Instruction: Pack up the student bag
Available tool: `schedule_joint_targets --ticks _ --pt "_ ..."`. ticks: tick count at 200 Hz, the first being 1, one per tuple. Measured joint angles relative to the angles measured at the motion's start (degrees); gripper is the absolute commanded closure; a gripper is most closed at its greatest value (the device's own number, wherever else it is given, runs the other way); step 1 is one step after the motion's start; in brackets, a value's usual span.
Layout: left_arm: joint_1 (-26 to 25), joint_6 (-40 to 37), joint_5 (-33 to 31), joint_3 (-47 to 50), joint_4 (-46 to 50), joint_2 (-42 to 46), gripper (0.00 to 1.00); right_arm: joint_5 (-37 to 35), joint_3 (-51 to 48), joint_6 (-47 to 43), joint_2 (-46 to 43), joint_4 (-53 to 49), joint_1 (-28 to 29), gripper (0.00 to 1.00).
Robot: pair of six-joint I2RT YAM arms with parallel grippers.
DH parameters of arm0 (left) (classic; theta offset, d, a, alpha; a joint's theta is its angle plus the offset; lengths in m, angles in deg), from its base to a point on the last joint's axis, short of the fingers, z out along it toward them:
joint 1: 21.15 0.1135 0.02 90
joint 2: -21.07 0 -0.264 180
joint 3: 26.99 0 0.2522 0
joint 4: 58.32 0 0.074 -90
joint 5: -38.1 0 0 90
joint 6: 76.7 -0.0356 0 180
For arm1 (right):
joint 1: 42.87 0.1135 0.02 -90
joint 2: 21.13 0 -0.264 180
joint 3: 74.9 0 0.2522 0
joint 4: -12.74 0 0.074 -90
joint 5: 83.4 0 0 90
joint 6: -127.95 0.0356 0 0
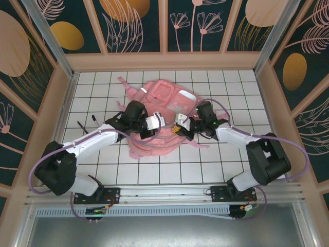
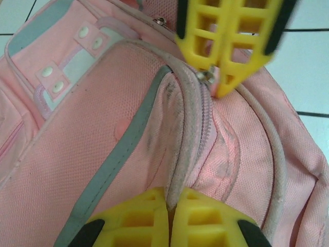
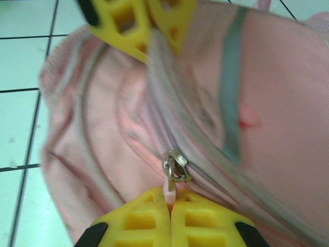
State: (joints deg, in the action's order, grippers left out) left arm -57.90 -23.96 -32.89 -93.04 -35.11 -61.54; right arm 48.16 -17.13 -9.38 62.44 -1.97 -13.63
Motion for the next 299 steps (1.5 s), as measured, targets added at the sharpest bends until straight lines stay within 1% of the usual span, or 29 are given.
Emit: schedule_joint_targets --ticks 29,40,49,57,85,97,112,120,125,130,151,156,179,194,233,244,252,268,275,282,289,291,294,295,296,299 --pt "-0.81 1.79 1.25 -2.95 1.99 -1.97 1.00 -1.60 0.48 0.96 -2.71 -3.72 2.05 0.99" --pt "-0.79 2.62 1.84 -3.23 2.40 -2.43 1.00 -2.34 0.42 2.58 -2.75 -3.52 3.08 0.93" --pt "-0.68 3.34 2.23 -3.23 2.71 -2.58 1.00 -3.28 -0.15 4.02 -2.75 -2.43 4.22 0.84" --pt "-0.61 4.02 2.51 -3.21 2.93 -2.62 1.00 -3.69 -0.85 5.14 -2.75 -1.14 5.18 0.79" --pt "0.15 5.79 4.48 -3.21 2.80 -2.84 1.00 -3.37 -3.28 6.45 -3.65 1.97 7.96 0.74" --pt "0.09 5.86 5.27 -3.13 2.47 -2.84 1.00 -3.30 -4.72 4.09 -6.27 1.62 8.74 0.73" --pt "0.00 5.81 6.80 -2.19 0.48 -2.80 1.00 -2.97 -6.58 -0.17 -11.80 -0.33 9.14 0.72" --pt "-0.07 5.68 7.39 -1.55 -0.52 -2.78 1.00 -2.86 -7.80 -2.10 -15.45 -1.11 9.03 0.68" --pt "-0.11 5.57 7.67 -1.18 -1.07 -2.75 1.00 -2.82 -8.57 -3.17 -17.77 -1.49 8.63 0.67" --pt "-0.11 5.40 7.93 -0.83 -1.51 -2.73 1.00 -2.73 -9.22 -3.98 -20.20 -1.95 7.91 0.62" --pt "-0.04 4.55 8.94 -0.07 -2.60 -2.40 1.00 -3.41 -11.56 -6.93 -26.60 -0.68 3.78 0.60" --pt "-0.04 4.28 9.14 0.07 -2.84 -2.29 1.00 -3.93 -11.87 -7.61 -27.21 -0.37 2.99 0.56" --pt "0.00 3.10 10.05 0.26 -3.04 -1.86 1.00 -5.20 -11.61 -10.84 -25.53 0.24 0.39 0.54" --pt "0.00 2.25 10.69 0.26 -3.02 -1.84 1.00 -5.68 -10.21 -12.46 -21.75 0.22 -0.59 0.49" --pt "0.00 0.13 11.61 0.26 -2.97 -1.84 1.00 -4.79 -4.11 -14.36 -10.97 0.74 -0.68 0.47" --pt "0.00 -0.22 11.93 0.26 -2.97 -1.84 1.00 -4.39 -2.32 -14.86 -8.26 0.76 -0.39 0.48" --pt "0.00 -0.31 12.11 0.26 -2.97 -1.84 1.00 -4.22 -1.09 -15.45 -6.34 0.66 -0.02 0.53" --pt "0.00 -0.22 12.13 0.26 -3.06 -1.84 1.00 -3.69 0.83 -17.44 -3.21 -0.26 0.61 0.78" --pt "0.02 0.20 12.00 0.42 -3.30 -1.77 0.91 -3.30 1.53 -18.10 -2.21 -1.16 0.76 0.87" --pt "0.02 0.92 11.82 0.98 -4.17 -1.53 0.86 -2.78 2.08 -18.69 -1.38 -2.01 0.76 0.93" --pt "0.02 2.51 11.61 2.19 -5.84 -0.94 0.83 -2.03 2.62 -18.78 -0.68 -2.93 0.63 0.97" --pt "0.02 3.10 11.58 2.62 -6.36 -0.70 0.80 -1.95 2.78 -18.56 -0.46 -3.26 0.57 0.98" --pt "0.00 3.69 11.58 3.23 -6.93 -0.20 0.71 -1.51 2.99 -18.93 -0.24 -3.50 0.48 0.99" --pt "0.00 4.00 11.52 3.39 -7.13 -0.04 0.71 -1.31 3.10 -18.75 -0.09 -3.72 0.48 0.99" --pt "0.00 4.33 11.47 3.54 -7.28 0.07 0.67 -1.22 3.15 -18.64 -0.02 -3.82 0.48 0.99" --pt "0.00 5.46 11.43 4.20 -7.93 0.57 0.62 -0.92 3.37 -18.67 0.17 -4.13 0.46 1.00"
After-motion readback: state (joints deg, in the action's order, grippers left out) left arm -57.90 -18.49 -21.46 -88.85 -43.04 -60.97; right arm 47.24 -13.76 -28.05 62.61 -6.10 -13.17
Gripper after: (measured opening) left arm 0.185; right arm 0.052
